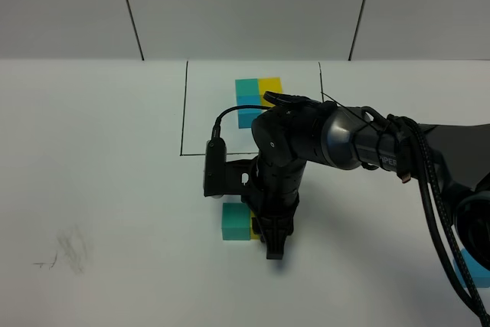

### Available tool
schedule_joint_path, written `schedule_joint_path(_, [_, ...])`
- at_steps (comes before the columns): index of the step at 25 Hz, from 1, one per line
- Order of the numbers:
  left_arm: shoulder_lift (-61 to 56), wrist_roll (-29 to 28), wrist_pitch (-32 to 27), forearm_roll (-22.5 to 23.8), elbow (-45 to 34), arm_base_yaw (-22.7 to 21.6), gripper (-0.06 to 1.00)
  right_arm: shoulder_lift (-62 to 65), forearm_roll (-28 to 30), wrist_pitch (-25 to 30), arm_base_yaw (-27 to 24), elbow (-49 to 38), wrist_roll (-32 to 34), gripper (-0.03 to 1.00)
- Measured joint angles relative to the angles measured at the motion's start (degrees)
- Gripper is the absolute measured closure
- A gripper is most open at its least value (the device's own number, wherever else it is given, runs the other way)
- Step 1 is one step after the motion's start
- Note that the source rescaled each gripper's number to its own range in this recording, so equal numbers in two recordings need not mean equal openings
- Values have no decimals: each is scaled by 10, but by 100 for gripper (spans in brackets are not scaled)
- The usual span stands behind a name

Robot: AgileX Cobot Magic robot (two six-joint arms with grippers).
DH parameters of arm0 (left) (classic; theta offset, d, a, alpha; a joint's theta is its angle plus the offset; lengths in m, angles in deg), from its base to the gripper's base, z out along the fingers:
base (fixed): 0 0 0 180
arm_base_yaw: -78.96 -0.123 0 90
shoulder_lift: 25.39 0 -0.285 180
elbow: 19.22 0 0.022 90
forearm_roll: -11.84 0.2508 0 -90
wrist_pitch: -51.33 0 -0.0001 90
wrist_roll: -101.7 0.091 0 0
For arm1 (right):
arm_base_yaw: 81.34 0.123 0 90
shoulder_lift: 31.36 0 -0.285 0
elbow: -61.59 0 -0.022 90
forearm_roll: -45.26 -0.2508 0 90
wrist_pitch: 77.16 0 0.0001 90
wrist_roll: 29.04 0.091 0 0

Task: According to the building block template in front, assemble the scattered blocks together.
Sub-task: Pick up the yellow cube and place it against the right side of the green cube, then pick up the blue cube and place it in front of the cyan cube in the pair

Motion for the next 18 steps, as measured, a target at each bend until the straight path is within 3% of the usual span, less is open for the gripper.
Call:
schedule_joint_path(4, [0, -1, 0, 0, 0, 0, 35, 0, -1, 0, 0, -1, 0, 93])
schedule_joint_path(5, [0, -1, 0, 0, 0, 0, 35, 0, -1, -4, 0, -1, 2, 85])
schedule_joint_path(7, [0, -1, 0, 0, 0, 0, 35, 2, 0, -9, 0, -1, 21, 59])
schedule_joint_path(9, [0, -1, 0, 0, 0, 0, 35, 20, 15, -4, 1, -2, 54, 21])
schedule_joint_path(11, [0, -1, 0, 0, 0, 0, 35, 51, 41, 14, 1, -2, 95, 6])
schedule_joint_path(15, [0, -1, 0, 0, 0, 0, 35, 138, 90, 75, -10, -9, 223, -2])
schedule_joint_path(18, [0, -1, 0, 0, 0, 0, 35, 217, 126, 78, -43, -56, 358, -3])
